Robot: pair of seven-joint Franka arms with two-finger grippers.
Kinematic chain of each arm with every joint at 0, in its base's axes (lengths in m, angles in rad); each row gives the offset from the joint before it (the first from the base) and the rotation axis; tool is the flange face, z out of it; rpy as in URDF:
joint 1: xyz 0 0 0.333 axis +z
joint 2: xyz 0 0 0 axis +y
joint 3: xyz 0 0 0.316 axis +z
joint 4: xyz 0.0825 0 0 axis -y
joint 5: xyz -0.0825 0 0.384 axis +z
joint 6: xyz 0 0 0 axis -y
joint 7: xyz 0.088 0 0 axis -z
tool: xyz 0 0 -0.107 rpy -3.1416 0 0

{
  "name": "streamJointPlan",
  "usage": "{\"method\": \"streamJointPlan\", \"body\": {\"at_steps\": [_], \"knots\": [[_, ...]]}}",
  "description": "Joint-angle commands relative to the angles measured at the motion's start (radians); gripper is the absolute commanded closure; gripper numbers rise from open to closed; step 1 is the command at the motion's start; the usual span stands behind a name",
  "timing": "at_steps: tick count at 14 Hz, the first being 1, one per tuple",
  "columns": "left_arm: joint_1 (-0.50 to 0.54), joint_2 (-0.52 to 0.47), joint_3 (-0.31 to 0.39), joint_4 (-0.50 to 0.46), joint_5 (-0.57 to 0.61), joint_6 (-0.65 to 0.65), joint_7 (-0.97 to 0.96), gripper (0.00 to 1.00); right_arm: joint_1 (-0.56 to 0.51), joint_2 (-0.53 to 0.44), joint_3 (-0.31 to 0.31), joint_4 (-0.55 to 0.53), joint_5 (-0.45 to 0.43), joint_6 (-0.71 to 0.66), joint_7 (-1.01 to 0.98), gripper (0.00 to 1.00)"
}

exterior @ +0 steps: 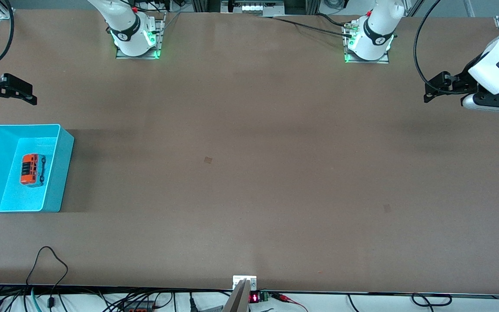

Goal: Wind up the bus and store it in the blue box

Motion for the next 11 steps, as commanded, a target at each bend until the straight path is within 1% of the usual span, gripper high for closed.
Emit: {"method": "streamJointPlan", "body": {"at_steps": [1, 3, 4, 5, 6, 11], "knots": [[0.002, 0.014, -0.007, 0.032, 0.020, -0.021, -0.006, 0.00, 0.026, -0.027, -0.033, -0.048, -0.009, -0.012, 0.017, 0.00], [0.002, 0.014, -0.007, 0.034, 0.020, -0.021, -0.006, 0.00, 0.051, -0.034, -0.056, -0.061, -0.012, -0.021, 0.017, 0.00], [0.002, 0.014, -0.007, 0.034, 0.020, -0.021, -0.006, 0.00, 0.080, -0.034, -0.086, -0.061, -0.012, -0.021, 0.017, 0.00], [0.002, 0.014, -0.007, 0.034, 0.020, -0.021, -0.006, 0.00, 0.127, -0.034, -0.135, -0.059, -0.012, -0.020, 0.017, 0.00], [0.001, 0.014, -0.007, 0.034, 0.020, -0.021, -0.006, 0.00, 0.148, -0.032, -0.162, -0.061, -0.012, -0.020, 0.017, 0.00], [0.001, 0.014, -0.007, 0.034, 0.020, -0.021, -0.006, 0.00, 0.146, -0.031, -0.160, -0.062, -0.015, -0.017, 0.014, 0.00]]}}
